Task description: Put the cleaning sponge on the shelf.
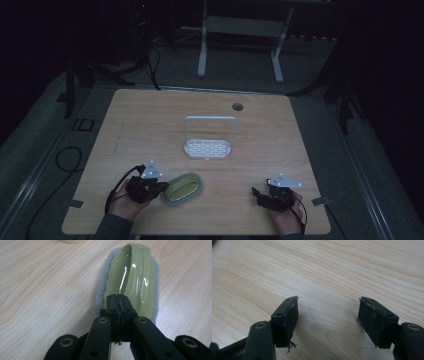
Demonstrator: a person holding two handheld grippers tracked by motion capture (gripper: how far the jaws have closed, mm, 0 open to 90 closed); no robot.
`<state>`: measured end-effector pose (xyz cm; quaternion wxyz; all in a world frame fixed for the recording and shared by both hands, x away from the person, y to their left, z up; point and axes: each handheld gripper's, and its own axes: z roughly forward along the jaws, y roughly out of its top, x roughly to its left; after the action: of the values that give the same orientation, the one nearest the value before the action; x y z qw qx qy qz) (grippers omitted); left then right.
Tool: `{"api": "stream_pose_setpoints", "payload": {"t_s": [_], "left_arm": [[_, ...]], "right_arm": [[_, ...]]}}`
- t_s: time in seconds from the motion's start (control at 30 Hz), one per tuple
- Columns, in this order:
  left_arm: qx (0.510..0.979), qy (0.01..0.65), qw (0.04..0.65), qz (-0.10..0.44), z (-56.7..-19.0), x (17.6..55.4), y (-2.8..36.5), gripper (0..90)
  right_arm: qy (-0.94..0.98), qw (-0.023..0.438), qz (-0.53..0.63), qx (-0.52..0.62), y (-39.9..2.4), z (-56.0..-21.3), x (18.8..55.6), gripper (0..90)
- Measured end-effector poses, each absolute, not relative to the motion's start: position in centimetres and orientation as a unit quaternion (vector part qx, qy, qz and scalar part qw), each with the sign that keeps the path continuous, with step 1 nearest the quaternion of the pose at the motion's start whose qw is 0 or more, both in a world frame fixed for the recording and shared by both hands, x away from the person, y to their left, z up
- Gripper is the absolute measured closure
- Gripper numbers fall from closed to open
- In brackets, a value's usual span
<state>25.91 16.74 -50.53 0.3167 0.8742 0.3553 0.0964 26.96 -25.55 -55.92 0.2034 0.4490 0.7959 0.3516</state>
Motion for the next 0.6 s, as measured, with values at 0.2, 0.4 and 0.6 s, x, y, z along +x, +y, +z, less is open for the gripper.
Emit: {"api": "stream_pose_setpoints", "payload": {"t_s": [0.2,0.4,0.6], "left_arm": [[0.876,0.358,0.308,0.102,-49.6,26.1,16.1,82.8],[0.877,0.355,0.309,0.099,-48.7,26.3,15.6,76.6],[0.881,0.353,0.301,0.091,-48.0,26.9,14.8,70.6]], "right_arm": [[0.796,0.203,0.352,0.449,-25.6,-55.9,27.0,32.0],[0.796,0.203,0.352,0.449,-25.6,-55.9,27.0,32.0],[0.796,0.204,0.352,0.449,-25.5,-55.9,27.0,32.0]]}}
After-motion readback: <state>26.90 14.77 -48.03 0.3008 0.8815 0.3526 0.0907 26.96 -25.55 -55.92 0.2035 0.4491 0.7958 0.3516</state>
